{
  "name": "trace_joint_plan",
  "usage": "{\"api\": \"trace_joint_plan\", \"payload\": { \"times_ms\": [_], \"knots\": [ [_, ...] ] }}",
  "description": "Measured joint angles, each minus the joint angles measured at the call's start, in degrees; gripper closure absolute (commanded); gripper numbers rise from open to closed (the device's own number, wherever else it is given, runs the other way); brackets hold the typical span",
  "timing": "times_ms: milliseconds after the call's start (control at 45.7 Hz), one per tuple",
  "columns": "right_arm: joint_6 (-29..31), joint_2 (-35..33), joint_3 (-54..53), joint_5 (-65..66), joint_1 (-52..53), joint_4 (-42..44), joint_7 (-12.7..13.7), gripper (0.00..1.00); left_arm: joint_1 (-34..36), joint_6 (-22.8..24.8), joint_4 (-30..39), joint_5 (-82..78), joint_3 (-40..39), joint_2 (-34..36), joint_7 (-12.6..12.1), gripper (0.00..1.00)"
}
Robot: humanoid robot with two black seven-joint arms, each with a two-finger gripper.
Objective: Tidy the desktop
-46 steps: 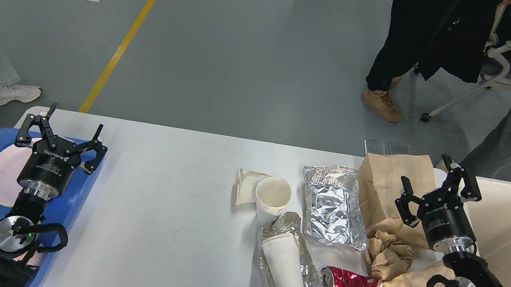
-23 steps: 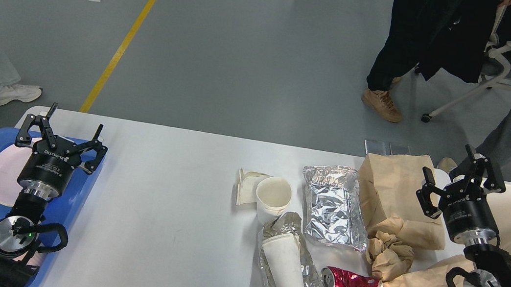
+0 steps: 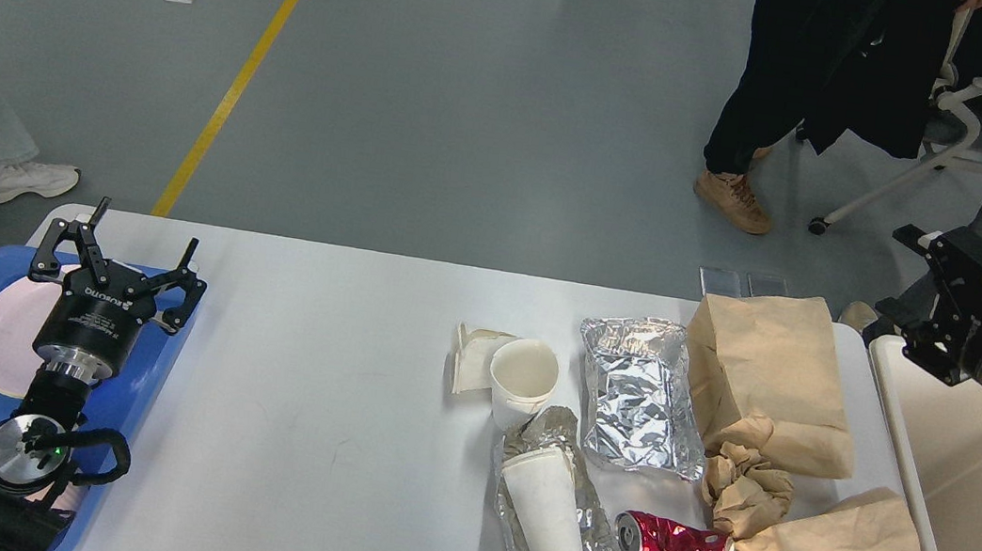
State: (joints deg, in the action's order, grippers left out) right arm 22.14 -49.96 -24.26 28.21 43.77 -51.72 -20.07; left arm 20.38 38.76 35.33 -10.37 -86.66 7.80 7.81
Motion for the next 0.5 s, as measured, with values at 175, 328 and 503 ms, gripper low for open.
{"api": "trace_joint_plan", "payload": {
  "times_ms": [175,328,503],
  "knots": [
    [0.4,-1.3,32.1,0.0,21.7,0.3,0.1,0.0,0.0,0.1,0.0,0.0,0.0,0.0,0.0,0.04],
    [2.4,3.5,61.9,-0.5,39.7,-0.3,0.0,0.0,0.0,0.1,0.0,0.0,0.0,0.0,0.0,0.04],
    [13.1,14.7,90.4,-3.6,57.8,-3.2,0.3,0.0,0.0,0.1,0.0,0.0,0.0,0.0,0.0,0.04]
  ]
}}
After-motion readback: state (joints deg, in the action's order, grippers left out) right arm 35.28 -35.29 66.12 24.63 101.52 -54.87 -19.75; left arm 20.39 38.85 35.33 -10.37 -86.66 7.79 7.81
